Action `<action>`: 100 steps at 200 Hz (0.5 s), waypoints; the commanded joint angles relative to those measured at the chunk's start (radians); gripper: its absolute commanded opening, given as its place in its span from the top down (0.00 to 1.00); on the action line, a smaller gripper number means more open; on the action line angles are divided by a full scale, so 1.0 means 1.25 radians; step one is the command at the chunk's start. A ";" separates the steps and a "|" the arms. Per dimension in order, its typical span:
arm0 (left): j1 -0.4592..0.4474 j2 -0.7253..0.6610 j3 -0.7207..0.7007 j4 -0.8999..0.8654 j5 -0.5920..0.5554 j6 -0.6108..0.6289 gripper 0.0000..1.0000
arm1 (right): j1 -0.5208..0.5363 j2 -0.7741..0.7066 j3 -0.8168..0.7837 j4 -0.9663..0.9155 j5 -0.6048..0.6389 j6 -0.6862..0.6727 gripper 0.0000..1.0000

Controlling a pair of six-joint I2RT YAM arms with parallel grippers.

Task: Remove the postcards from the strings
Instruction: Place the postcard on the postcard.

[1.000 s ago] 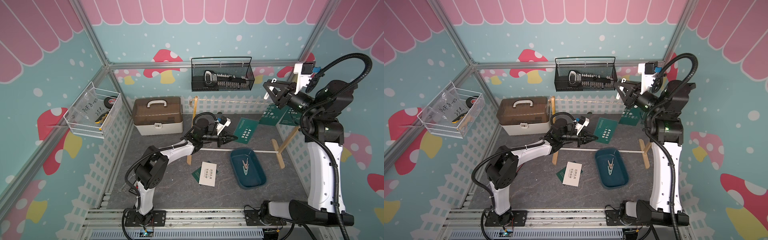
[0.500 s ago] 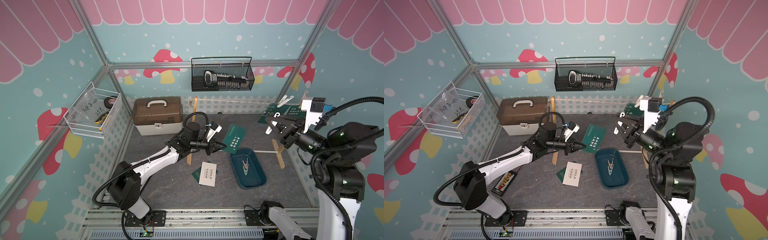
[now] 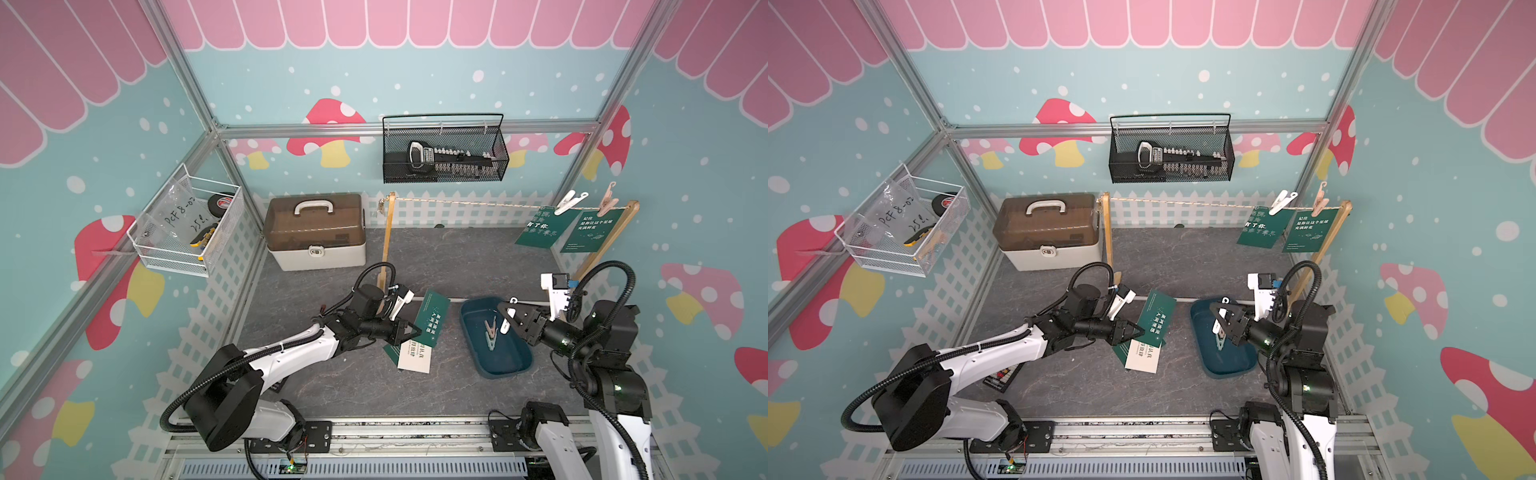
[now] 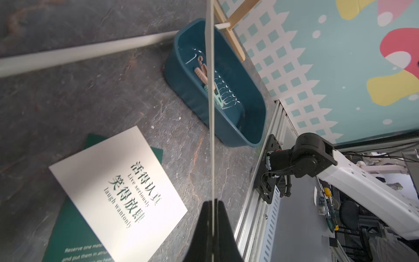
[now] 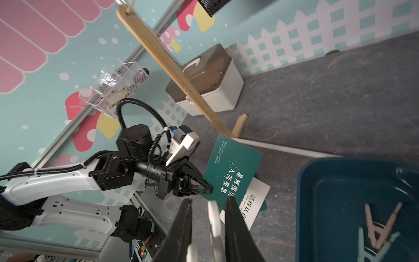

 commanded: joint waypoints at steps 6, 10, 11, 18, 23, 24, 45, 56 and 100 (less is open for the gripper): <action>-0.003 0.003 -0.048 0.059 -0.040 -0.079 1.00 | 0.000 -0.033 -0.119 0.002 0.121 0.036 1.00; -0.004 0.006 -0.054 0.064 -0.043 -0.085 1.00 | 0.000 -0.039 -0.141 0.015 0.132 0.048 1.00; -0.004 0.007 -0.056 0.065 -0.044 -0.086 1.00 | 0.000 -0.039 -0.145 0.020 0.134 0.051 1.00; -0.003 0.014 -0.066 0.069 -0.049 -0.093 1.00 | 0.000 -0.049 -0.181 0.044 0.150 0.067 1.00; -0.003 0.022 -0.070 0.071 -0.051 -0.097 1.00 | 0.000 -0.052 -0.204 0.063 0.157 0.079 1.00; -0.004 0.023 -0.071 0.071 -0.051 -0.098 1.00 | 0.001 -0.052 -0.208 0.066 0.159 0.080 1.00; -0.004 0.056 -0.093 0.093 -0.039 -0.117 1.00 | 0.001 -0.041 -0.272 0.119 0.195 0.090 1.00; -0.003 0.079 -0.105 0.132 -0.003 -0.133 1.00 | 0.003 -0.018 -0.288 0.132 0.215 0.082 1.00; -0.003 0.127 -0.147 0.213 0.002 -0.182 1.00 | 0.003 0.075 -0.332 0.212 0.256 0.073 1.00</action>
